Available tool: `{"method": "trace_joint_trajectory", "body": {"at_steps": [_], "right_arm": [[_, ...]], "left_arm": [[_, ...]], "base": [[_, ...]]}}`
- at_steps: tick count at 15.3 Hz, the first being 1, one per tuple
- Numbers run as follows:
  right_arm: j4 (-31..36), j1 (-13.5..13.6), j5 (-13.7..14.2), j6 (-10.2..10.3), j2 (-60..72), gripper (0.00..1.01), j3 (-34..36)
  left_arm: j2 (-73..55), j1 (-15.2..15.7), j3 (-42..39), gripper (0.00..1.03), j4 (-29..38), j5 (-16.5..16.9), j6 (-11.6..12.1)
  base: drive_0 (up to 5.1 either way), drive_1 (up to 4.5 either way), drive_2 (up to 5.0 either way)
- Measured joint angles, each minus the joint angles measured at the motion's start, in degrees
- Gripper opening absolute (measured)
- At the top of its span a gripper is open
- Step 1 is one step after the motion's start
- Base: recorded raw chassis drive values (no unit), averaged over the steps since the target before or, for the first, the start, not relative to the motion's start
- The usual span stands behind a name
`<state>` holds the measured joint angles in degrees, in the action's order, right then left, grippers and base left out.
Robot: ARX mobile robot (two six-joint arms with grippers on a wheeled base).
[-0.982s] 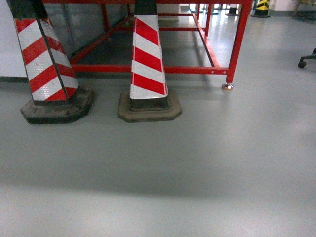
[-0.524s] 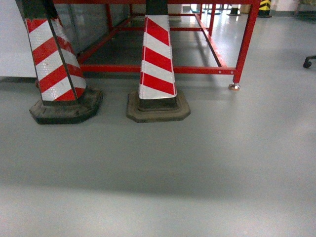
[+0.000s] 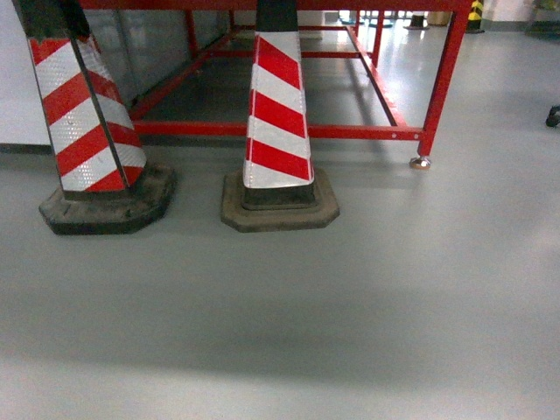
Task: Pick capacitor and pack into box
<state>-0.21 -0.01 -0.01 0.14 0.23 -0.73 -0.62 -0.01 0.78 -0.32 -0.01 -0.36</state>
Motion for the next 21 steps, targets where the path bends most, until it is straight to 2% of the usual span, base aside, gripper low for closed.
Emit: {"method": "trace_joint_trajectory", "body": {"at_steps": [21], "right_arm": [[-0.2, 0.0, 0.0, 0.0, 0.0, 0.98, 0.0]], "left_arm": [[0.0, 0.0, 0.0, 0.44, 0.0, 0.0, 0.4]], "base": [[0.0, 4.01, -4.1]]}}
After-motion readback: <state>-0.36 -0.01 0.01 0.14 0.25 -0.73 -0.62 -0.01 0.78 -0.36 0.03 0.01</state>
